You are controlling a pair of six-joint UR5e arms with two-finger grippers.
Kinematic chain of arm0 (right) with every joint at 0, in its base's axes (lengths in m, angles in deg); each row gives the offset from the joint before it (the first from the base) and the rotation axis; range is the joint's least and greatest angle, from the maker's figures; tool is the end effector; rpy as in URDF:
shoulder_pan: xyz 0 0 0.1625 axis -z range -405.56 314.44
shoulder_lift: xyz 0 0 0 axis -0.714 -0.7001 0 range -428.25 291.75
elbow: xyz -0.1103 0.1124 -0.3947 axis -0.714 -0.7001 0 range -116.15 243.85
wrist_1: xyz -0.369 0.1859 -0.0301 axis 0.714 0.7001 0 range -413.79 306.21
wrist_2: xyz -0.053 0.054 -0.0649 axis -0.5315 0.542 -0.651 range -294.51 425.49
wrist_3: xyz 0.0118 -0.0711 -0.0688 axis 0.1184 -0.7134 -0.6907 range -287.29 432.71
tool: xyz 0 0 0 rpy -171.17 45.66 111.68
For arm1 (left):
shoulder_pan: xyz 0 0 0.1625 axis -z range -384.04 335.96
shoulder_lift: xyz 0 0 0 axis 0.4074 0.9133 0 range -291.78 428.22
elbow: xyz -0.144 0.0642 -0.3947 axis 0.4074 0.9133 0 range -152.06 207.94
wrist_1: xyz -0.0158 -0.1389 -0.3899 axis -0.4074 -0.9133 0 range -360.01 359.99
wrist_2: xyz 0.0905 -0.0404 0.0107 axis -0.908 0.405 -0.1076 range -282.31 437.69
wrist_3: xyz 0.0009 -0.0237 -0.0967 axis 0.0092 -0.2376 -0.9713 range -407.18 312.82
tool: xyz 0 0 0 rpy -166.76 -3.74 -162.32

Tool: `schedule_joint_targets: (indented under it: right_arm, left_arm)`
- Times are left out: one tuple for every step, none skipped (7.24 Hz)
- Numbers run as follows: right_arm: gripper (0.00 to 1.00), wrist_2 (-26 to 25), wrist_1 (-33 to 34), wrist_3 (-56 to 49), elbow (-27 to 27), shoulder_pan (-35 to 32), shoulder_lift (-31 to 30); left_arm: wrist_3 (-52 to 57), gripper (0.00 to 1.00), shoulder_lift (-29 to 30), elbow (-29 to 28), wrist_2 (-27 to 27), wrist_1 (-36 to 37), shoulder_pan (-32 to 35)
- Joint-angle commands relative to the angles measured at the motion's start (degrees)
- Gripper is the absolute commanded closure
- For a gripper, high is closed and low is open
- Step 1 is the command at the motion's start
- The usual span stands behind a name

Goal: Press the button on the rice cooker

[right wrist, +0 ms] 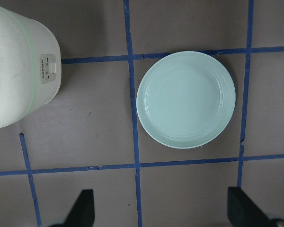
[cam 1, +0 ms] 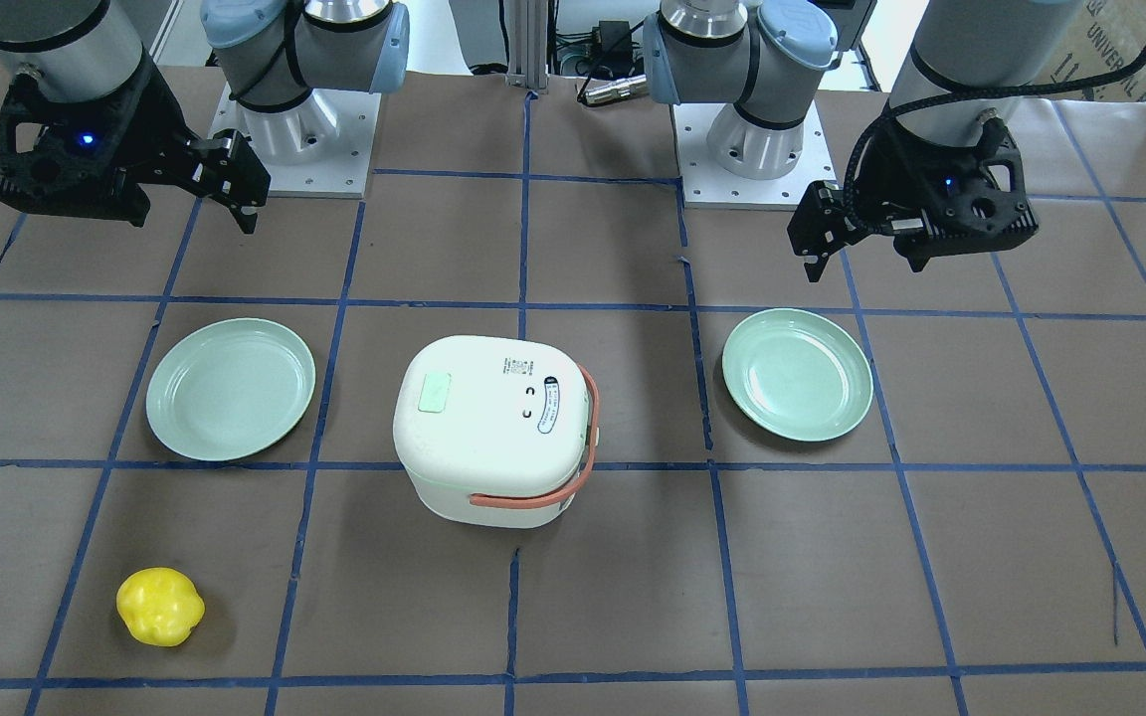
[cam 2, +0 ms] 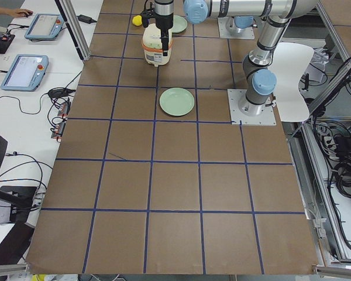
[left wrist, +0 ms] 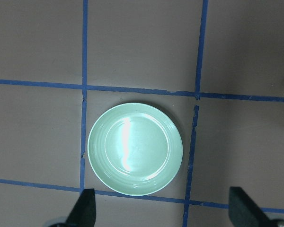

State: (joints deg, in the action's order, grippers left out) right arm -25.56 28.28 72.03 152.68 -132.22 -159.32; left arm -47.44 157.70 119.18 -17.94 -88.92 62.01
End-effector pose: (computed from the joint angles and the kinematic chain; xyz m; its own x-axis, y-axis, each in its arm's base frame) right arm 0.1038 -0.4801 0.4937 -0.9989 0.0447 0.0169 0.0461 0.9940 0.0994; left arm -0.0897 -0.4959 0.4842 -0.9925 -0.0738 -0.0979 -0.0734 0.9973 -0.0069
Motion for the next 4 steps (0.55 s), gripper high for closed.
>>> schedule_joint_targets:
  right_arm:
    - [0.00, 0.2, 0.3, 0.1, 0.2, 0.0, 0.3]
    - [0.00, 0.2, 2.2, -0.2, 0.8, 0.0, -0.2]
    - [0.00, 0.2, 3.3, -2.5, 0.9, -0.1, 0.3]
    - [0.00, 0.3, 3.4, -2.8, 0.9, -0.4, 0.3]
  left_arm:
    - [0.0, 0.00, 0.0, 0.0, 0.0, 0.0, 0.0]
    - [0.0, 0.00, 0.0, 0.0, 0.0, 0.0, 0.0]
    - [0.0, 0.00, 0.0, 0.0, 0.0, 0.1, 0.0]
    - [0.0, 0.00, 0.0, 0.0, 0.0, 0.0, 0.0]
